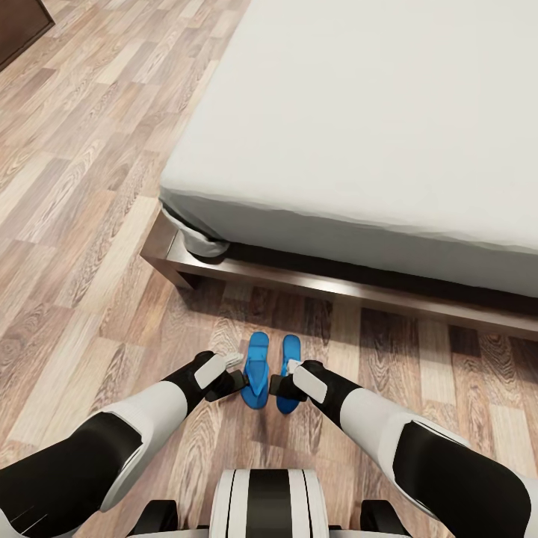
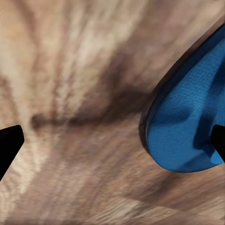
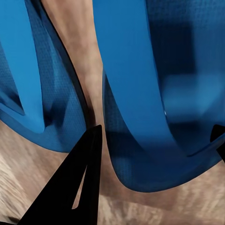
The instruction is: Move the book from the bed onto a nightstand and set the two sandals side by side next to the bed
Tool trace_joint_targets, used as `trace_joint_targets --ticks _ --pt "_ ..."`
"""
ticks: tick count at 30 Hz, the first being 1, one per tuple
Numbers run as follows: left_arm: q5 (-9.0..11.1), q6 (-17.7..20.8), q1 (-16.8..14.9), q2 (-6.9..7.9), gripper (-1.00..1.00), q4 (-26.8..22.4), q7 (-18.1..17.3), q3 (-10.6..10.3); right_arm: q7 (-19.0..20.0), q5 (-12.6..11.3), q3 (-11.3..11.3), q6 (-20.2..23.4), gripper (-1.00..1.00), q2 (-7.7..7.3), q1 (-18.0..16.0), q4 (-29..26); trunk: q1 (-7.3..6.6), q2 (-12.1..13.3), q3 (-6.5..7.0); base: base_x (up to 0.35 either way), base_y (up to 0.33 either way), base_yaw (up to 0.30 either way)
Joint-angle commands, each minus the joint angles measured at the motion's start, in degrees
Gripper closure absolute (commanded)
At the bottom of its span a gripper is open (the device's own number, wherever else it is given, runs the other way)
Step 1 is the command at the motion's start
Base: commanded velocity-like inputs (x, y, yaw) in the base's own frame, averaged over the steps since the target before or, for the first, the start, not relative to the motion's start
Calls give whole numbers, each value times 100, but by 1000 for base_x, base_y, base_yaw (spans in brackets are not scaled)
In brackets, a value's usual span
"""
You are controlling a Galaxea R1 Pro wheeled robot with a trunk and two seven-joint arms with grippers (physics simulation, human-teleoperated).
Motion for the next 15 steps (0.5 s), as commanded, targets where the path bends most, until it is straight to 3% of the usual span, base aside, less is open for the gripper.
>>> trace_joint_targets --ticks 1,10,11,15 --pt "60 15 0 5 -100 -12 45 -41 -41 -60 16 10 100 0 1 -4 16 -1 -4 0 0 0" --pt "60 15 -2 25 -100 -12 45 -41 -41 -60 16 -44 100 0 1 -2 16 -1 -4 0 0 0" --pt "60 15 -2 25 -100 -12 45 -42 -41 -60 16 -54 -100 0 1 0 16 -1 -4 0 0 0" --pt "60 15 -2 26 -100 -12 45 -41 -41 -60 16 -69 -100 0 1 -4 16 -1 -4 0 0 0"
